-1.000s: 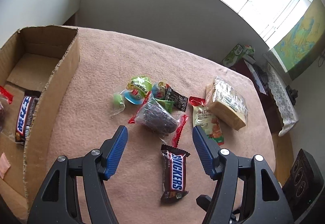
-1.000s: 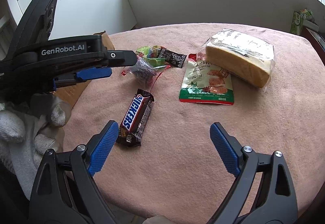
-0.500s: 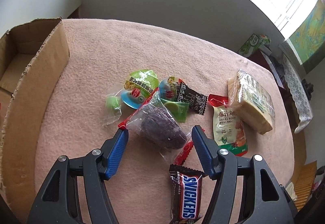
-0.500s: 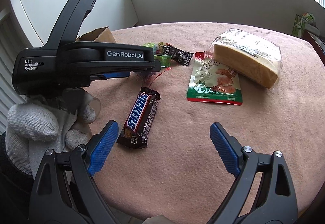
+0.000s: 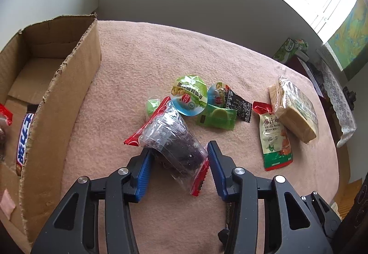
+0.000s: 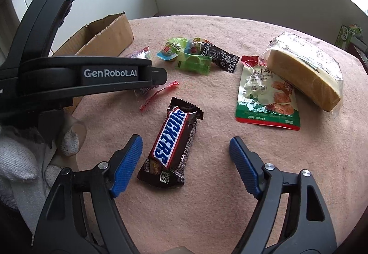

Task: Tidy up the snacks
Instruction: 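Grasp the clear dark-filled bag with left tool while right tool grasps the Snickers bar, then carry the clear bag and Snickers bar into the box and open both tools, then move both open tools back over the remaining snacks on the table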

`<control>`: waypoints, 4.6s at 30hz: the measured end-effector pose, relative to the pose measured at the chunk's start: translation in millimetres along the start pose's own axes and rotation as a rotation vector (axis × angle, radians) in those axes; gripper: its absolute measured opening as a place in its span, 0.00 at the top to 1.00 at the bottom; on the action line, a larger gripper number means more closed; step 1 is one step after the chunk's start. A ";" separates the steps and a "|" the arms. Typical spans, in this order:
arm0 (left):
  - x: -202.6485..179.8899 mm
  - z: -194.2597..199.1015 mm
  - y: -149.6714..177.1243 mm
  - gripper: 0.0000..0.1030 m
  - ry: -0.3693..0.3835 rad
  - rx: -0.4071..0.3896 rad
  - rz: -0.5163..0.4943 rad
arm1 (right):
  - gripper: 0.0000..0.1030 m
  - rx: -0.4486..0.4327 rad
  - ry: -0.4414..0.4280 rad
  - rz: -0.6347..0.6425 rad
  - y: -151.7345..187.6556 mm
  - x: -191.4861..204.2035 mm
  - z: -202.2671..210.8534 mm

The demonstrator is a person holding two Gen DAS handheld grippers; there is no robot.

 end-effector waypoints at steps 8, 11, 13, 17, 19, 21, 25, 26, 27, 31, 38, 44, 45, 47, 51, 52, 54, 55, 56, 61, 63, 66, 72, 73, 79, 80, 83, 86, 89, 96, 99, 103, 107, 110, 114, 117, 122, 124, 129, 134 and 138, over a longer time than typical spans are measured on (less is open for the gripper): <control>7.0 8.7 10.6 0.57 0.002 -0.018 -0.013 | 0.36 0.007 0.051 0.043 -10.4 -1.9 -6.9; 7.5 12.0 14.8 0.58 0.003 -0.021 -0.023 | 0.43 0.010 0.055 0.050 -14.0 -3.2 -10.0; 8.0 14.2 17.4 0.58 0.007 -0.021 -0.025 | 0.49 0.013 0.056 0.055 -13.4 -5.5 -8.5; 11.5 18.9 24.1 0.58 0.015 -0.021 -0.034 | 0.53 0.030 0.028 0.041 -14.7 -10.2 -6.6; 11.9 21.1 28.5 0.58 0.019 -0.022 -0.040 | 0.52 0.032 0.018 0.023 -13.2 -12.9 -2.7; 10.9 22.9 32.8 0.58 0.023 -0.027 -0.043 | 0.52 0.033 0.017 0.015 -14.4 -14.3 -4.7; 10.3 27.8 41.3 0.58 0.038 -0.034 -0.037 | 0.53 0.028 0.027 0.011 -16.9 -14.6 -11.1; 10.1 29.2 43.8 0.58 0.041 -0.036 -0.037 | 0.56 0.025 0.036 0.014 -16.9 -14.4 -11.9; 10.9 30.6 46.1 0.58 0.046 -0.037 -0.035 | 0.59 0.023 0.040 0.018 -16.9 -13.9 -12.6; 11.4 33.7 50.9 0.58 0.065 -0.035 -0.023 | 0.65 0.019 0.033 0.010 -16.9 -13.5 -13.2; 6.9 43.8 56.2 0.59 0.084 -0.048 -0.030 | 0.69 0.004 0.012 -0.007 -10.2 -15.0 0.1; 3.6 55.2 53.1 0.59 0.087 -0.074 -0.044 | 0.69 -0.026 0.015 0.013 -11.1 -13.0 15.0; 3.8 57.0 52.3 0.59 0.088 -0.077 -0.043 | 0.69 -0.030 0.014 0.009 -12.0 -13.4 16.8; 4.6 60.9 51.2 0.59 0.089 -0.084 -0.043 | 0.69 -0.041 0.006 -0.003 -14.5 -14.2 21.4; 7.1 73.2 50.2 0.59 0.092 -0.106 -0.044 | 0.69 -0.075 -0.014 -0.011 -22.8 -11.0 36.7; 8.8 77.1 49.6 0.59 0.093 -0.114 -0.044 | 0.69 -0.084 -0.019 -0.007 -25.8 -9.3 41.2; 12.7 86.0 48.4 0.59 0.090 -0.133 -0.044 | 0.69 -0.102 -0.030 0.002 -32.3 -2.7 48.8; 15.1 90.1 47.3 0.59 0.087 -0.141 -0.043 | 0.69 -0.110 -0.039 0.008 -35.5 1.9 52.0; 18.1 93.9 46.2 0.59 0.085 -0.148 -0.040 | 0.69 -0.119 -0.046 0.014 -38.8 6.1 55.2; 39.0 112.8 39.7 0.59 0.067 -0.188 -0.014 | 0.69 -0.153 -0.084 0.053 -58.1 34.6 64.7; 49.4 120.0 36.6 0.59 0.053 -0.206 -0.002 | 0.69 -0.162 -0.097 0.067 -66.9 46.7 66.3; 67.2 126.9 32.9 0.59 0.026 -0.226 0.017 | 0.69 -0.177 -0.123 0.088 -80.8 66.2 65.2; 103.9 132.1 30.2 0.59 -0.023 -0.243 0.061 | 0.69 -0.190 -0.159 0.134 -110.9 105.1 53.1; 109.1 132.3 30.0 0.59 -0.031 -0.245 0.068 | 0.69 -0.189 -0.164 0.139 -116.2 111.0 49.4; 134.8 131.0 29.3 0.59 -0.061 -0.243 0.101 | 0.69 -0.166 -0.184 0.179 -141.2 145.6 21.0; 137.9 131.2 29.7 0.59 -0.065 -0.243 0.106 | 0.69 -0.160 -0.184 0.186 -143.4 150.4 16.0; 146.8 129.8 29.1 0.59 -0.078 -0.240 0.111 | 0.69 -0.142 -0.191 0.201 -146.9 164.3 1.9; 151.7 128.4 27.5 0.59 -0.098 -0.239 0.109 | 0.69 -0.123 -0.200 0.212 -148.5 174.6 -9.3; 154.1 126.7 25.4 0.59 -0.126 -0.237 0.099 | 0.69 -0.111 -0.197 0.220 -148.0 180.4 -17.2; 159.7 124.2 25.0 0.56 -0.191 -0.234 0.086 | 0.32 -0.142 -0.183 0.208 -151.3 176.3 -13.0; 161.2 123.9 25.0 0.39 -0.199 -0.234 0.091 | 0.11 -0.183 -0.178 0.193 -155.1 170.0 -1.9; 157.6 128.7 26.1 0.32 -0.214 -0.250 0.075 | 0.02 -0.200 -0.166 0.201 -156.6 160.3 9.0; 150.0 132.7 25.2 0.32 -0.216 -0.263 0.060 | 0.02 -0.205 -0.139 0.204 -154.1 142.0 18.5; 140.3 132.6 24.0 0.32 -0.207 -0.268 0.041 | 0.02 -0.202 -0.138 0.178 -151.2 121.1 26.1; 122.8 131.8 22.4 0.32 -0.186 -0.268 0.016 | 0.02 -0.212 -0.107 0.141 -145.3 81.4 42.9; 107.1 133.2 20.5 0.32 -0.167 -0.276 -0.007 | 0.02 -0.220 -0.093 0.088 -137.4 45.3 57.6; 74.4 129.4 16.0 0.32 -0.133 -0.275 -0.061 | 0.02 -0.222 -0.075 -0.012 -117.5 -14.5 78.4; 61.0 125.5 14.7 0.32 -0.117 -0.272 -0.083 | 0.02 -0.220 -0.069 -0.045 -107.2 -33.9 85.5; 30.2 109.8 12.6 0.32 -0.077 -0.251 -0.123 | 0.02 -0.191 -0.058 -0.098 -77.8 -69.2 93.3; 6.2 90.4 12.8 0.32 -0.048 -0.223 -0.153 | 0.02 -0.149 -0.063 -0.121 -53.7 -84.7 86.0; -3.6 77.2 14.2 0.32 -0.031 -0.200 -0.154 | 0.02 -0.133 -0.081 -0.138 -40.6 -89.1 75.5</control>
Point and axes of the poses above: each gripper's, at about its wrist camera, not at the fingertips, and z roughly against the way its jaws point, x to its left, y to its underside, the point moved 6 cm from there along -z, roughly the way its jaws point, and after that the axes turned 5 degrees about -y, right-handed, at the moved point
